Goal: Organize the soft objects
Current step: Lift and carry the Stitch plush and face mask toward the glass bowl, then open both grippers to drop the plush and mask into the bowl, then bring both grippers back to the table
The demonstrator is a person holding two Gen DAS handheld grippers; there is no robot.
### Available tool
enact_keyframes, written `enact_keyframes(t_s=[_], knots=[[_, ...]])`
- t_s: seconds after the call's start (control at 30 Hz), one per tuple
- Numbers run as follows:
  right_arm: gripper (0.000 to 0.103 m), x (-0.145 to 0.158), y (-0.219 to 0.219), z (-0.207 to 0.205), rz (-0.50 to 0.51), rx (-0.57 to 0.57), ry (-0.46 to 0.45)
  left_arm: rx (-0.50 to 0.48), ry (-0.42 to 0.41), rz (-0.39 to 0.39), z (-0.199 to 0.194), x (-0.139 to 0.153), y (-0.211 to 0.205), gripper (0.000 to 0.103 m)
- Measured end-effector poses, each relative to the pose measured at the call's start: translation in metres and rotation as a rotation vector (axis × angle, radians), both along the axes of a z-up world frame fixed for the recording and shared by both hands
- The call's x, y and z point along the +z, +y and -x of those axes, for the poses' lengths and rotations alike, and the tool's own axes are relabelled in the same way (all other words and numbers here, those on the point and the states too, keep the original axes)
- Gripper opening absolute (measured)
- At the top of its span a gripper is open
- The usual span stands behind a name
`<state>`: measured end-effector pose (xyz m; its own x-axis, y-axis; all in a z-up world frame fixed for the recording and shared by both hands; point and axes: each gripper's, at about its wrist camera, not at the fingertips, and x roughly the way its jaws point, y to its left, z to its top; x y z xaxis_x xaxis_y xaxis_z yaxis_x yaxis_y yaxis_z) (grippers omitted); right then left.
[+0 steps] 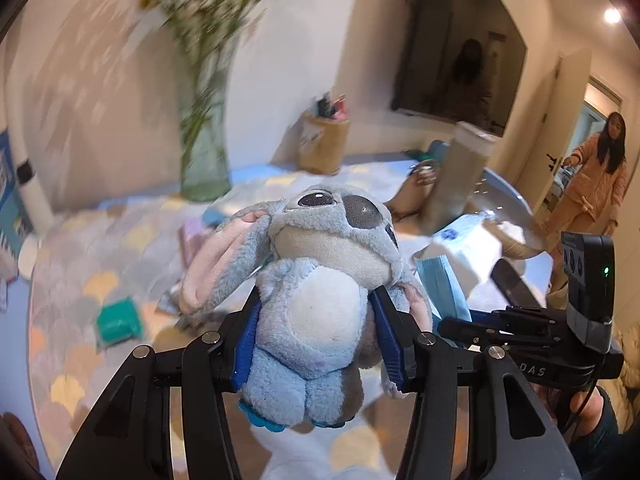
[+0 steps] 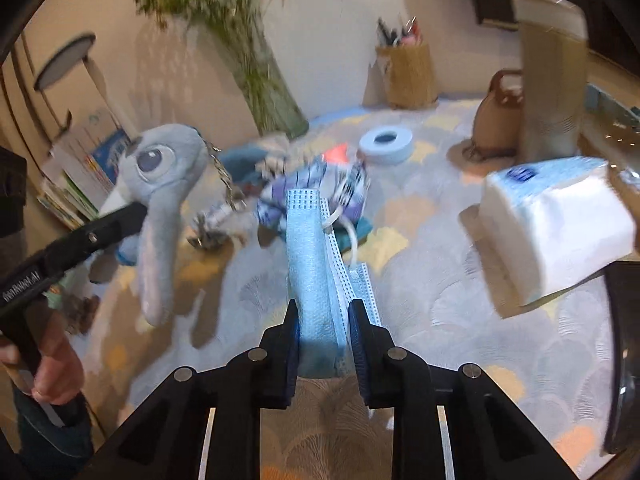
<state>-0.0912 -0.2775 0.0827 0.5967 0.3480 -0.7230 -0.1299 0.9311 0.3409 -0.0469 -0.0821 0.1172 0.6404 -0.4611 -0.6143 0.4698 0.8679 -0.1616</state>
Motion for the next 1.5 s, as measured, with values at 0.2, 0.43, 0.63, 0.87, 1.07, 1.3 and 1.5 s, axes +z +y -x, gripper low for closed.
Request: enact_keyframes(t_s=[0.2,0.43,0.63,0.87,1.07,1.3,1.5], knots=[[0.023,0.039,-0.052,0.024,-0.094,-0.077,-0.104,-0.091,-0.075,0.001,0.019,0.037,-0.058,0.049],[0.023,0.085,-0.162,0.061,-0.177,-0.292,-0.241,-0.293,-0.147,0.018,0.034,0.085,-0.178,0.049],[0.023,0.088,-0.278,0.058,-0.22,-0.595,-0.226,-0.389,-0.17,-0.042,0.012,0.091,-0.302,0.049],[0.025,0.049,-0.352,0.011,-0.214,-0.726,-0.081,-0.386,-0.151,-0.122,-0.047,0.055,-0.403,0.061],[0.058,0.008,-0.372,0.004,-0.313,-0.738,0.057,-0.408,-0.133,-0.139,-0.049,0.042,-0.414,0.067],[0.059,0.016,-0.36,0.04,-0.347,-0.693,0.019,-0.459,-0.186,-0.052,-0.015,0.077,-0.365,0.071],[0.06,0.07,-0.318,0.048,-0.229,-0.604,-0.1,-0.391,-0.236,0.011,0.004,0.115,-0.286,0.073]])
